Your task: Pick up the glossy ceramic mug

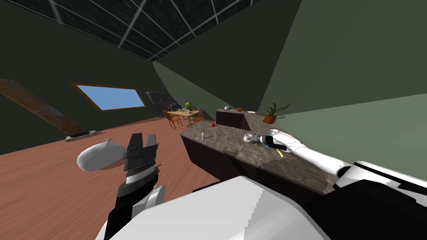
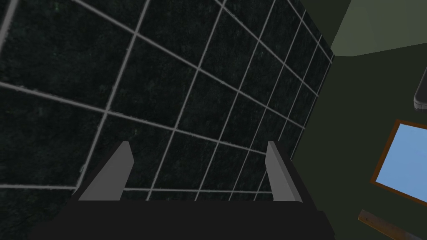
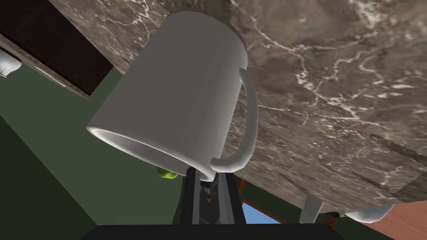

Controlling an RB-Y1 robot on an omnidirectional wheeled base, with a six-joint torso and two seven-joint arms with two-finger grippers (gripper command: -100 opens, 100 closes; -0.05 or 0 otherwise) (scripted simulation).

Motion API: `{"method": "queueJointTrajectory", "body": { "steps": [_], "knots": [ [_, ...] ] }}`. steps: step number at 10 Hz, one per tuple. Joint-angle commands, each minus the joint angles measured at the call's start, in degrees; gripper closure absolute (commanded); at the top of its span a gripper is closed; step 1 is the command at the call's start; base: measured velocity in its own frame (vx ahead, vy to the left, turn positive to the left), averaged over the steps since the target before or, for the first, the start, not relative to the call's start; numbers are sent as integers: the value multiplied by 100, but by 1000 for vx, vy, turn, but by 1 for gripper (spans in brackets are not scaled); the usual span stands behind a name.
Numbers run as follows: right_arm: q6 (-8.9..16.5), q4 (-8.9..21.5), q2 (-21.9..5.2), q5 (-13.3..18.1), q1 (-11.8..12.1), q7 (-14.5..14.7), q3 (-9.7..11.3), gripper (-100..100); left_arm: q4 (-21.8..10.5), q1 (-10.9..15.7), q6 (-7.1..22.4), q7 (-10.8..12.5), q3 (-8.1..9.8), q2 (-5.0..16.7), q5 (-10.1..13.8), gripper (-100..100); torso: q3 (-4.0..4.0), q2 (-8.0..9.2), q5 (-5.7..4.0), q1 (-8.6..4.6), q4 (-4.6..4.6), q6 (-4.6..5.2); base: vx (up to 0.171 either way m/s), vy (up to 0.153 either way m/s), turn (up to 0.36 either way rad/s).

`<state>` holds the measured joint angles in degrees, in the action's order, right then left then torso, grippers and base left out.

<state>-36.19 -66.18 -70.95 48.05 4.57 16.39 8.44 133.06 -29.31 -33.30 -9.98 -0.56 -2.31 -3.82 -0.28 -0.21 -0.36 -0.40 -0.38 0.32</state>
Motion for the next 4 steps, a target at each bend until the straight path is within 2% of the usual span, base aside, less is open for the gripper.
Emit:
{"method": "queueJointTrajectory", "body": {
  "steps": [1, 2, 3, 4],
  "knots": [
    [1, -145, -27, 56, 286, -19, -283, 100, 0, 0, 0, 0, 0, 0, 0, 0, 0, 0, 0, 0, 0, 0, 32, 4, 30],
    [1, -145, -27, 56, 365, -19, -283, 100, 0, 0, 0, 0, 0, 0, 0, 0, -1, 0, 0, 0, -1, 3, 8, 7, -14],
    [-20, -70, -21, 62, 213, -33, -224, 100, 0, 0, 0, 0, 0, 0, 0, 0, 2, 6, -2, -4, -2, 7, 1, 3, -12],
    [-39, -49, -19, 63, 216, -23, -228, 0, 0, 0, 0, 0, 0, 0, 0, 0, 4, 8, -2, -3, 0, 2, 0, 0, 0]
  ]
}}
